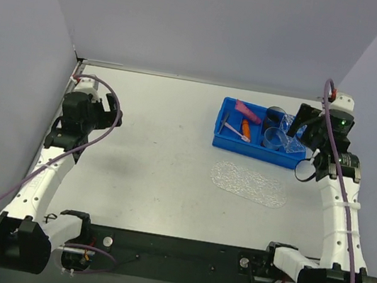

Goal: Prepare toiletry sets of a toothbrush and toothpaste on the tray

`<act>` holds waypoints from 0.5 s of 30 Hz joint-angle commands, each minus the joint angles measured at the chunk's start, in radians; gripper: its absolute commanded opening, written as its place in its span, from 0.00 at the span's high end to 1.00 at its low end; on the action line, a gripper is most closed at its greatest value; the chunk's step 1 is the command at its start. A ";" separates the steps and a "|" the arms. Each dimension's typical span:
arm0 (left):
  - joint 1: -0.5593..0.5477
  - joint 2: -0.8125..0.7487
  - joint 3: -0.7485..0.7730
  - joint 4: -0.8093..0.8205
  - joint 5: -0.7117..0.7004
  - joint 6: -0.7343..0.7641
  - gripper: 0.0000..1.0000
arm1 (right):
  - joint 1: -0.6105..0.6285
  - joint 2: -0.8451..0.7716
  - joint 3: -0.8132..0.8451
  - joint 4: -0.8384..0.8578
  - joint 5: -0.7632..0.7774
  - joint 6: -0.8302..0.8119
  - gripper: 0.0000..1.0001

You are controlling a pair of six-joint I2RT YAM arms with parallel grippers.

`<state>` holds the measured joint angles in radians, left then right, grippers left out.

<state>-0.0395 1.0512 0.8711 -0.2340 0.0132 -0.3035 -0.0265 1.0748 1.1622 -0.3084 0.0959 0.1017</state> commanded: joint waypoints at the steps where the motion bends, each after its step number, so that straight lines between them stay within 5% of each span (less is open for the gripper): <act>1: 0.003 0.013 0.062 -0.007 0.019 0.009 0.03 | -0.003 0.115 0.148 -0.127 -0.159 -0.039 0.08; 15: 0.018 0.058 0.057 0.012 0.010 -0.051 0.03 | 0.105 0.493 0.335 -0.301 -0.183 -0.091 0.38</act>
<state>-0.0288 1.0962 0.8833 -0.2424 0.0273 -0.3435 0.0708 1.5162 1.4399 -0.5579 -0.0765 0.0402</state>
